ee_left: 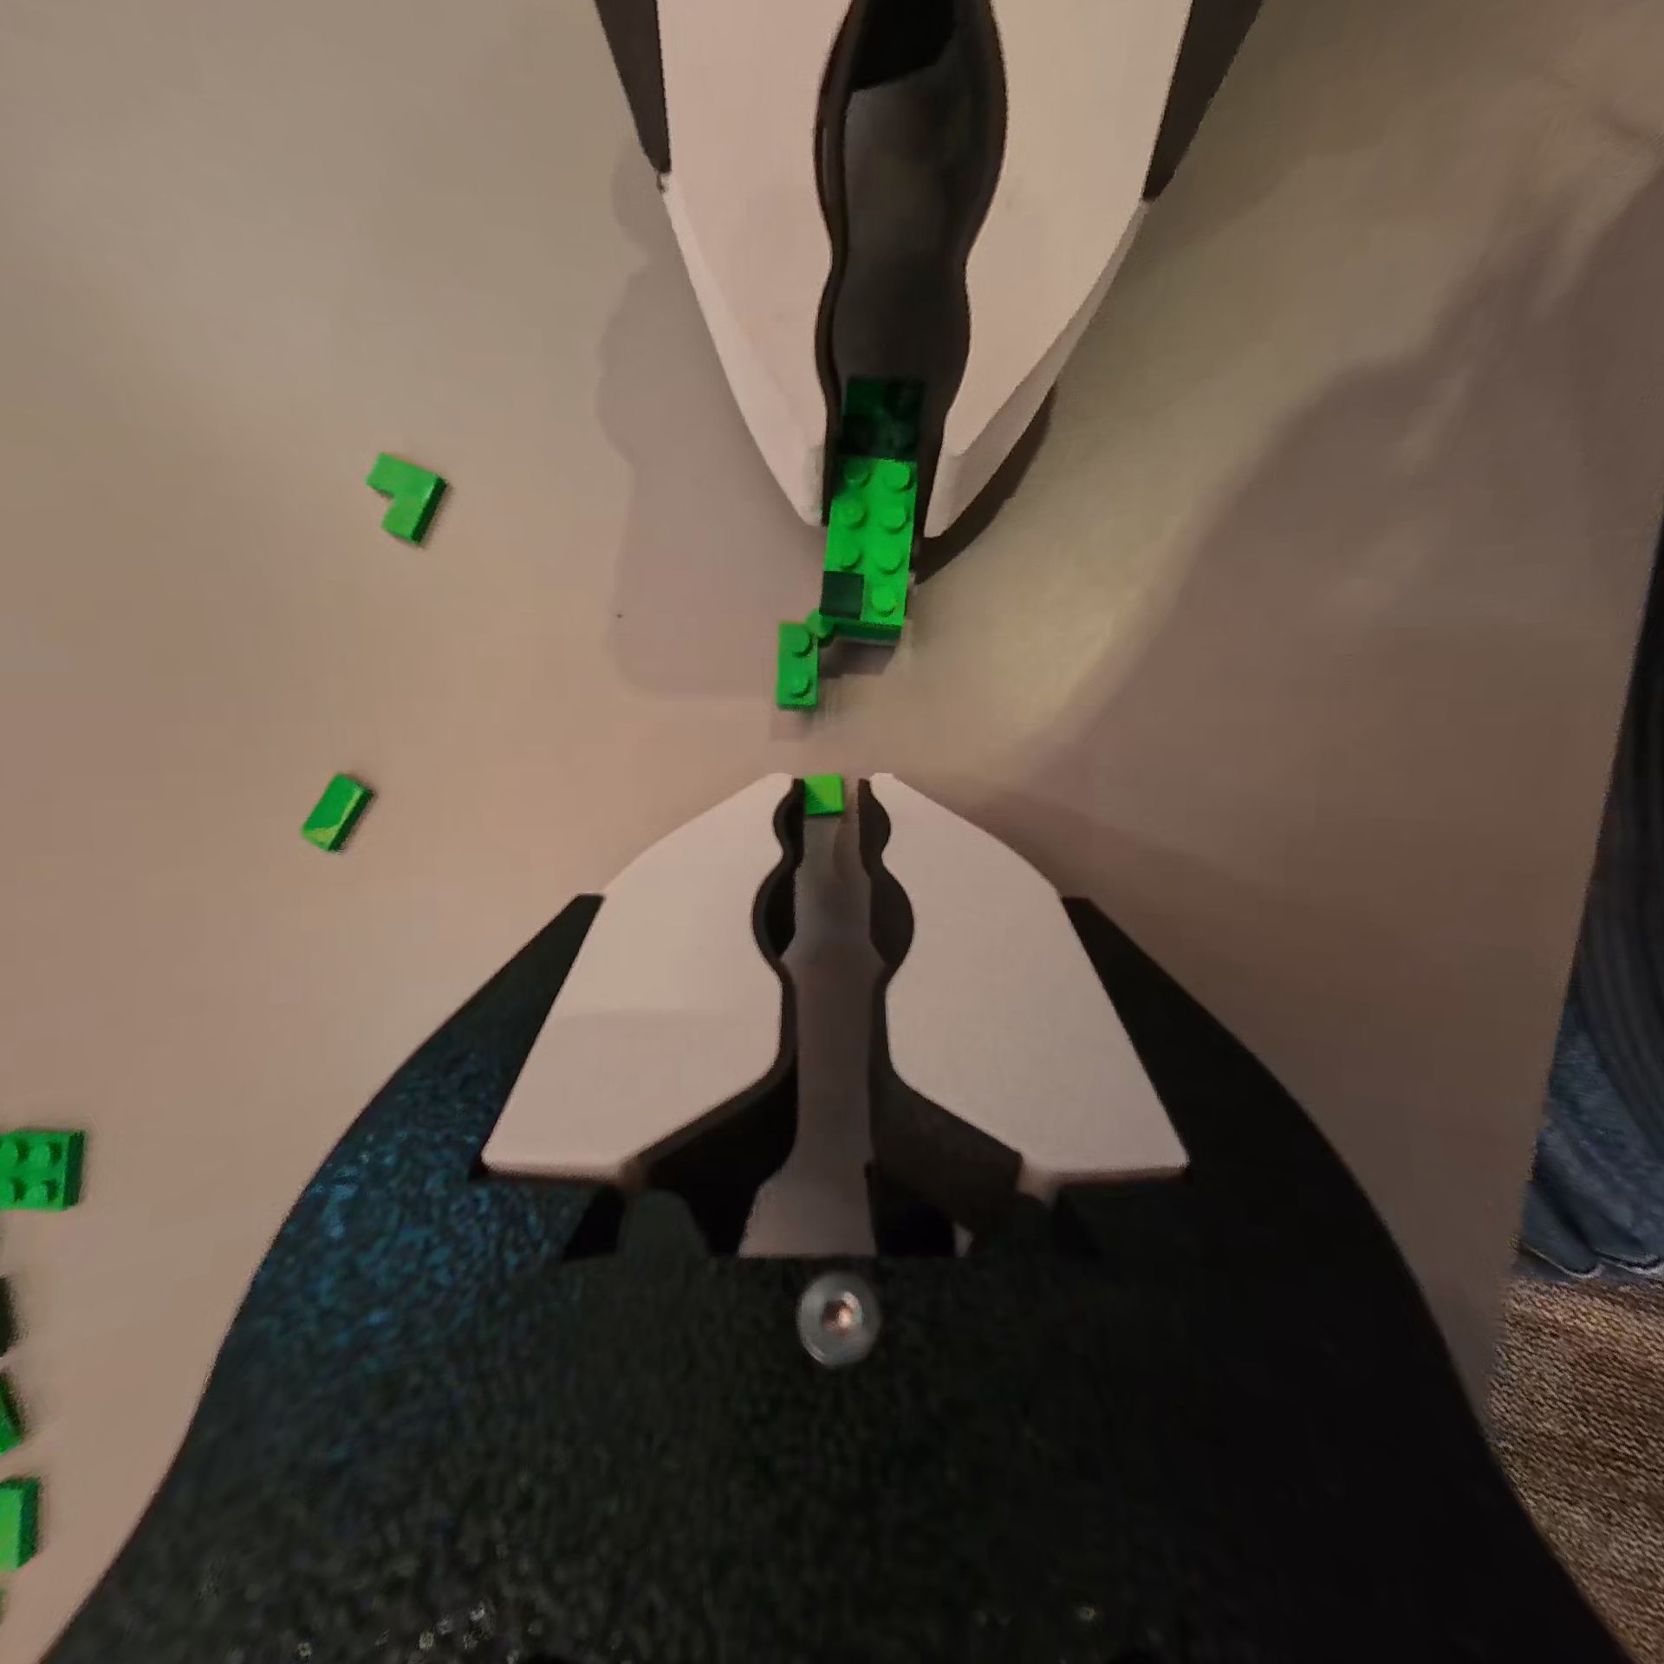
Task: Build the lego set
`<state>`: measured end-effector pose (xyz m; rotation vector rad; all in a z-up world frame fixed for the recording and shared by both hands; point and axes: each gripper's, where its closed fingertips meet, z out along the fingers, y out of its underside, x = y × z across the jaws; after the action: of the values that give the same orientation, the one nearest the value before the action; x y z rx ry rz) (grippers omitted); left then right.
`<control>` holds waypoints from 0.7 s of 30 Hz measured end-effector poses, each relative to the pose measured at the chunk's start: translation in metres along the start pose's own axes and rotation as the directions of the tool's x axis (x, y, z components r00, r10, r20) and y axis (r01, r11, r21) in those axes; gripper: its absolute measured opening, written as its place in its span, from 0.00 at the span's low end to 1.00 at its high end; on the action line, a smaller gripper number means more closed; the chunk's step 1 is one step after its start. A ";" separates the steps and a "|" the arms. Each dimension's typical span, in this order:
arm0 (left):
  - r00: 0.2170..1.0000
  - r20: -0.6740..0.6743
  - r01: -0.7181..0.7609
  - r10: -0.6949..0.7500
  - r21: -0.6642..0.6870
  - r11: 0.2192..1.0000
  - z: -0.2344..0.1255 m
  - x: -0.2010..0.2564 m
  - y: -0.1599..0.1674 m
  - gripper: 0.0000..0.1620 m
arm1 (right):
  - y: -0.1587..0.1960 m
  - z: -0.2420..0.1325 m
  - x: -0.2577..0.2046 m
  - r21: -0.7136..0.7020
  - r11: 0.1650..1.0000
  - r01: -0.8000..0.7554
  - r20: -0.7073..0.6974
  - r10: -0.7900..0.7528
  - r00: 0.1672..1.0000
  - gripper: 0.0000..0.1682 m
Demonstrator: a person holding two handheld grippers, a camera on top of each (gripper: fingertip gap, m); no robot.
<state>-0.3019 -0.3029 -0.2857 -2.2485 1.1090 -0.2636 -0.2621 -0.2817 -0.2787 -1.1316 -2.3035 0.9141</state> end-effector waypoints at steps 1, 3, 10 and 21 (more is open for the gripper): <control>1.000 -0.005 0.001 -0.001 0.001 1.000 0.000 0.000 0.000 0.05 | 0.000 0.000 0.000 0.000 1.000 0.000 0.000 0.000 1.000 0.10; 1.000 -0.012 0.008 -0.008 -0.001 1.000 0.001 0.000 -0.001 0.04 | 0.000 0.000 0.000 -0.001 1.000 -0.002 -0.002 0.002 1.000 0.10; 0.993 0.112 0.027 -0.036 0.079 0.997 -0.007 -0.009 -0.022 0.04 | 0.000 -0.001 0.013 -0.002 0.998 -0.057 -0.076 0.057 0.995 0.10; 0.866 0.349 0.297 -0.358 0.217 0.930 -0.006 -0.025 -0.031 0.04 | -0.006 0.008 0.032 0.020 0.977 -0.211 -0.260 0.209 0.943 0.10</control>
<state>-0.2999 -0.2717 -0.2595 -2.2111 0.4786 -0.0371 -0.2887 -0.2618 -0.2770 -1.4311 -2.0040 0.7755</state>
